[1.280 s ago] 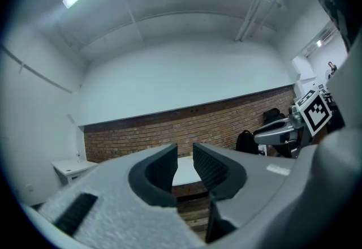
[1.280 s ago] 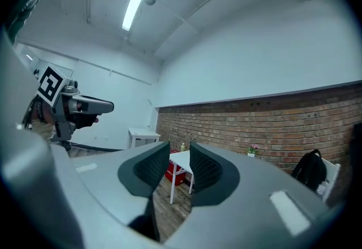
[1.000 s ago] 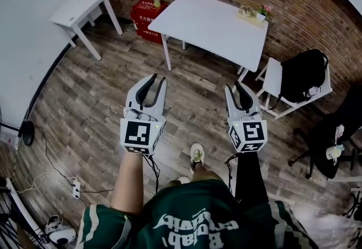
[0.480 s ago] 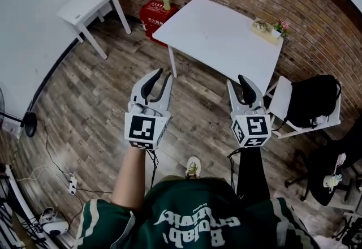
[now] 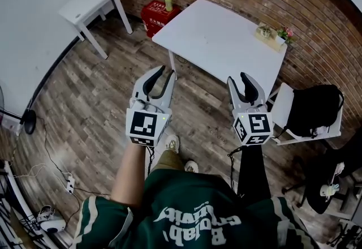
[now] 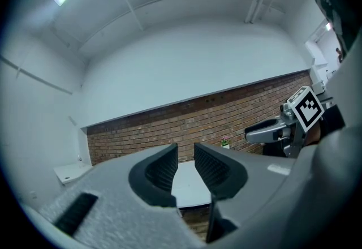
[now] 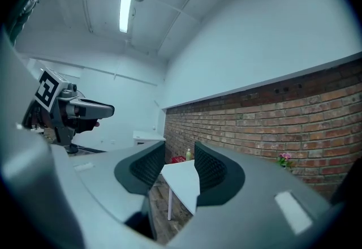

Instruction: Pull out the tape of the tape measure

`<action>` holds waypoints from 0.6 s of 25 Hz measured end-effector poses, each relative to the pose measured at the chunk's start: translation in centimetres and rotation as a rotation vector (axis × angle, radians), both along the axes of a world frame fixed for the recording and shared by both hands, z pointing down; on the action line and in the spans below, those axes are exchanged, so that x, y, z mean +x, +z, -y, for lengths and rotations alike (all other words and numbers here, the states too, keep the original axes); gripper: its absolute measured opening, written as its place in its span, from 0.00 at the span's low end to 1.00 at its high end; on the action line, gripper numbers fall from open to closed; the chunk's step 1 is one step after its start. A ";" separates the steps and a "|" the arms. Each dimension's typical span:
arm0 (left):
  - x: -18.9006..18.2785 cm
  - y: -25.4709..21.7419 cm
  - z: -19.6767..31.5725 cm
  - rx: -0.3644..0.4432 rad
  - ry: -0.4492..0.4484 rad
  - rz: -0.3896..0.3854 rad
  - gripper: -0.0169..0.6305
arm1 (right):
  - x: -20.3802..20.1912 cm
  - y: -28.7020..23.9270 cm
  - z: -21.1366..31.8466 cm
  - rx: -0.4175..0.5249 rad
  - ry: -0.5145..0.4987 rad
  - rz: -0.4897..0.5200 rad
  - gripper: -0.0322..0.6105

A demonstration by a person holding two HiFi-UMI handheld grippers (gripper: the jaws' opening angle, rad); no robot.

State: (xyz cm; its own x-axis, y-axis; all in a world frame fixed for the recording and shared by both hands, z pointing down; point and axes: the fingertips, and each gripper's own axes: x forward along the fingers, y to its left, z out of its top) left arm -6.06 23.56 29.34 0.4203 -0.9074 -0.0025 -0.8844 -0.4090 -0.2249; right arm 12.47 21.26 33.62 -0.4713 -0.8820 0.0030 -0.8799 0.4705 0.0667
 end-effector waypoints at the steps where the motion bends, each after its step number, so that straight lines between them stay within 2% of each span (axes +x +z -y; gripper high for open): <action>1: 0.0 0.2 0.6 -0.002 0.002 -0.001 0.17 | 0.0 0.2 0.5 -0.004 -0.001 -0.003 0.33; 15: -0.2 1.2 15.1 0.004 0.096 -0.007 0.18 | -1.1 1.4 13.1 -0.023 0.045 -0.037 0.36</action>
